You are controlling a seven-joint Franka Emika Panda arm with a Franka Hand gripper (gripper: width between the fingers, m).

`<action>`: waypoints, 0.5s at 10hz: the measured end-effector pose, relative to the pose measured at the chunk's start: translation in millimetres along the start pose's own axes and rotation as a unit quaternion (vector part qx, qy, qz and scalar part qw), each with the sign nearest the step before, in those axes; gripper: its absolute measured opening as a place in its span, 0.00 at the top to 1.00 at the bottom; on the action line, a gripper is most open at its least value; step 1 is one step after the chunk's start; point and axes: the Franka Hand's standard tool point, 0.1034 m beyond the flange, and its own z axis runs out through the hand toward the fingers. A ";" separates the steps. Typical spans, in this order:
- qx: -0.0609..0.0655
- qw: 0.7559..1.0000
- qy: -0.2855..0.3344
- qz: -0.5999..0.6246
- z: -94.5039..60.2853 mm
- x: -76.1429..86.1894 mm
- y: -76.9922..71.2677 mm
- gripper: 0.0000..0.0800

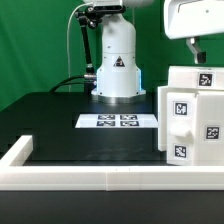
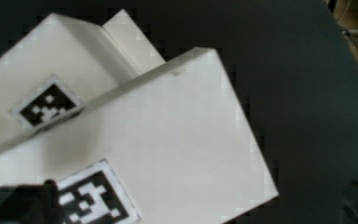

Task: Assemble cabinet

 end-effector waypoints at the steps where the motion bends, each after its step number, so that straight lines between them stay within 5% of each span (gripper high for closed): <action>1: 0.000 0.999 0.000 -0.038 0.0 0.1 0.1 0.00; 5: 0.006 0.945 0.022 -0.326 -2.5 12.3 3.2 0.00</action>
Offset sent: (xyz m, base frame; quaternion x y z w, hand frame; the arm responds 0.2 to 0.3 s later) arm 0.0059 0.0042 -0.0002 0.0808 0.0097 -0.3498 0.9333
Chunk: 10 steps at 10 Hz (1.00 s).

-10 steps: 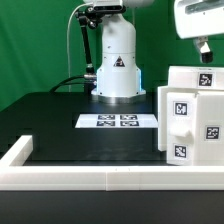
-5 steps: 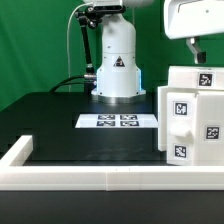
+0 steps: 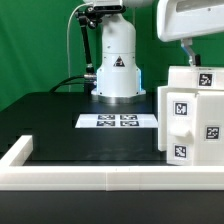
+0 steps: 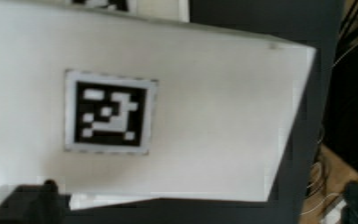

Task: Assemble cabinet

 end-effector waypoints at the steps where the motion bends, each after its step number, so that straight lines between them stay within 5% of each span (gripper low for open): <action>1: -0.002 0.997 -0.001 -0.071 -0.2 -0.1 0.1 0.00; 6: -0.016 0.970 -0.019 -0.243 2.5 -5.7 5.9 0.00; 10: -0.012 0.894 -0.038 -0.447 5.9 -12.9 4.1 0.00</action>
Offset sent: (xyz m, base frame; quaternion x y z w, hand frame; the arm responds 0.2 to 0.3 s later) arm 0.0000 0.0000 0.0000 0.0000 0.0000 -0.1938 0.9810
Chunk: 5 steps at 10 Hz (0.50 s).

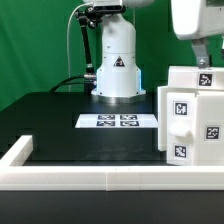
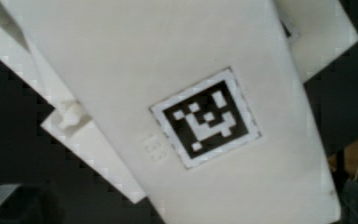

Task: Assemble cabinet

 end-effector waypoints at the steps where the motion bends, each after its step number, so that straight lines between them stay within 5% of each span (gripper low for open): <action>1: -0.001 0.999 -0.005 -0.031 1.8 0.5 -2.0 0.00; 5: -0.016 0.988 -0.015 -0.154 11.6 -2.2 -1.4 0.00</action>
Offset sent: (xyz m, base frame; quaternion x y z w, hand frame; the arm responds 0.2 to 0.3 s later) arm -0.0050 0.0133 -0.0067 -0.0142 0.0173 -0.1421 0.9896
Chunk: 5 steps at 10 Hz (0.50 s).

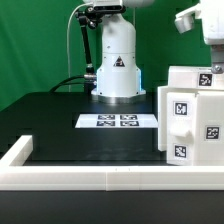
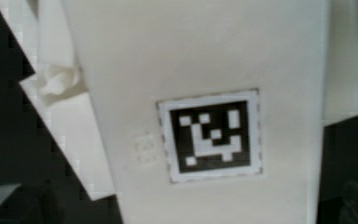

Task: Assemble cabinet

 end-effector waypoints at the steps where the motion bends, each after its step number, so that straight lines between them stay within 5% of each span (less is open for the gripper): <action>1: 0.001 1.000 -0.001 0.003 3.0 -1.7 -1.9 0.00; 4: 0.004 1.000 -0.004 0.013 8.3 -4.5 -3.6 0.00; 5: 0.005 1.000 -0.004 0.018 9.2 -4.5 -4.0 0.14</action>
Offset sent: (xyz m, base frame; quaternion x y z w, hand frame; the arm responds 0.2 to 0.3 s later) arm -0.0032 0.0039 -0.0074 -0.0001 0.0048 0.0134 0.9999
